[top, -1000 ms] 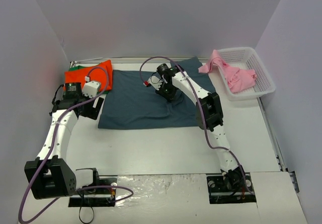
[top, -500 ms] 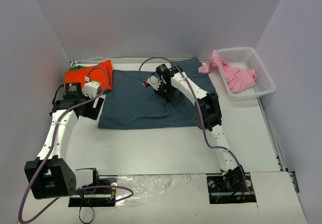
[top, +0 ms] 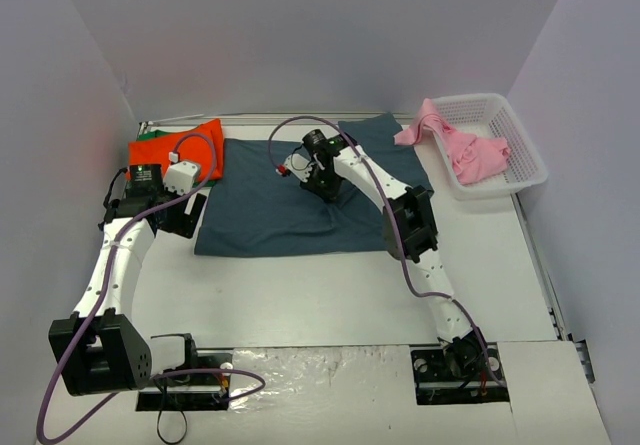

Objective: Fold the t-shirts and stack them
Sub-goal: Fold the flattened tshirt in 1/3 of the way

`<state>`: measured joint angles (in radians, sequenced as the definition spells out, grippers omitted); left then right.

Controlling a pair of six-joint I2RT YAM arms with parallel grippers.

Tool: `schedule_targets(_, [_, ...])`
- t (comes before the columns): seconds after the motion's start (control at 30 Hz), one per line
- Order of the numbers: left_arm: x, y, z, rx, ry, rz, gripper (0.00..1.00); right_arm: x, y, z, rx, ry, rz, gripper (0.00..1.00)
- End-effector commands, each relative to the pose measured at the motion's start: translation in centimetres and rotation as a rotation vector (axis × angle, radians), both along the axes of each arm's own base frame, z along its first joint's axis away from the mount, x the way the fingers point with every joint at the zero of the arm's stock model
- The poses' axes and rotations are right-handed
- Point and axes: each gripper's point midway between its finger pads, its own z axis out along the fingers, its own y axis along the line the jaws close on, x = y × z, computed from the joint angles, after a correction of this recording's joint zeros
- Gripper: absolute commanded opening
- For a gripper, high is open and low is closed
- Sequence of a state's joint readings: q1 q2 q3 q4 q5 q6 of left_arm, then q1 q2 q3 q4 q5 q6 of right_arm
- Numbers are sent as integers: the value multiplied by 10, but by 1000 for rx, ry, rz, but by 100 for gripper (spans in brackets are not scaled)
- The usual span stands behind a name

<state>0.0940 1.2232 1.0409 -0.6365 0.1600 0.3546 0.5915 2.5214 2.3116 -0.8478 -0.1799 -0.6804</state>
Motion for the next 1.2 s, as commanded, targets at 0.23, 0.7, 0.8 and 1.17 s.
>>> schedule_targets(0.23, [4,2,6,-4,-32,9,80,-2,12,7,-3,-32,52,12])
schedule_targets(0.7, [5,-9,11,-41,-44,-37,79,26,-2,164,130,-431,-94,100])
schedule_targets(0.8, [4,-12,12,-36,-50,-72,80,15,-30,173,112,-442,-136,100])
schedule_targets(1.17, [-19,-31,-24,-57,67,-207,57,-76,-143,121,157,-157,-319,10])
